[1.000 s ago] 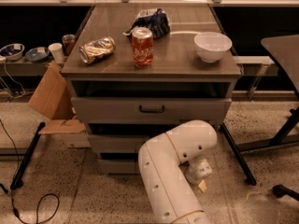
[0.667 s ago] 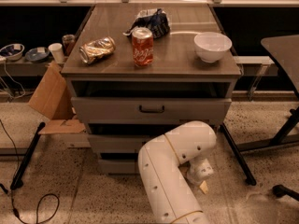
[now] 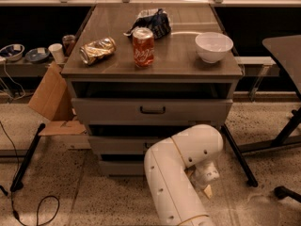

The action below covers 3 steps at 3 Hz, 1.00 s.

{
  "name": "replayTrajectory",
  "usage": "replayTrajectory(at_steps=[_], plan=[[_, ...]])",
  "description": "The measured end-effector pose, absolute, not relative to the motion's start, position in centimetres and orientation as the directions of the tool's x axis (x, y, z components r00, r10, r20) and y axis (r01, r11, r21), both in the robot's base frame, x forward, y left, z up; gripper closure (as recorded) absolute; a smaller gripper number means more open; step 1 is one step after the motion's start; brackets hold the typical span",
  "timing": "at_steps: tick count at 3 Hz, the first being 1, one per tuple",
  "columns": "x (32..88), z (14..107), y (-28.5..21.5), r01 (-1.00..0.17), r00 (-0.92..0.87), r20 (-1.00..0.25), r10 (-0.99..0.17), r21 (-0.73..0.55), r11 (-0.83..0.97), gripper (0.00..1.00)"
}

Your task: Close bottom drawer

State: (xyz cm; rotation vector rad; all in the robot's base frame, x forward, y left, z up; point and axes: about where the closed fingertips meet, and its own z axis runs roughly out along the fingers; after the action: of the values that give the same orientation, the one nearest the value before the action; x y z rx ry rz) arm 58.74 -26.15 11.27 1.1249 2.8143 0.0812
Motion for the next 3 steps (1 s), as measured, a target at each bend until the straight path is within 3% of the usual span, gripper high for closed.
replayTrajectory(at_steps=[2,3], plan=[[59.5,12.4,-28.2,0.658,-0.718,-0.114,0.687,0.212,0.723,0.00],[57.0,11.1,-27.5,0.672,-0.703,-0.067,0.708,0.260,0.693,0.00]])
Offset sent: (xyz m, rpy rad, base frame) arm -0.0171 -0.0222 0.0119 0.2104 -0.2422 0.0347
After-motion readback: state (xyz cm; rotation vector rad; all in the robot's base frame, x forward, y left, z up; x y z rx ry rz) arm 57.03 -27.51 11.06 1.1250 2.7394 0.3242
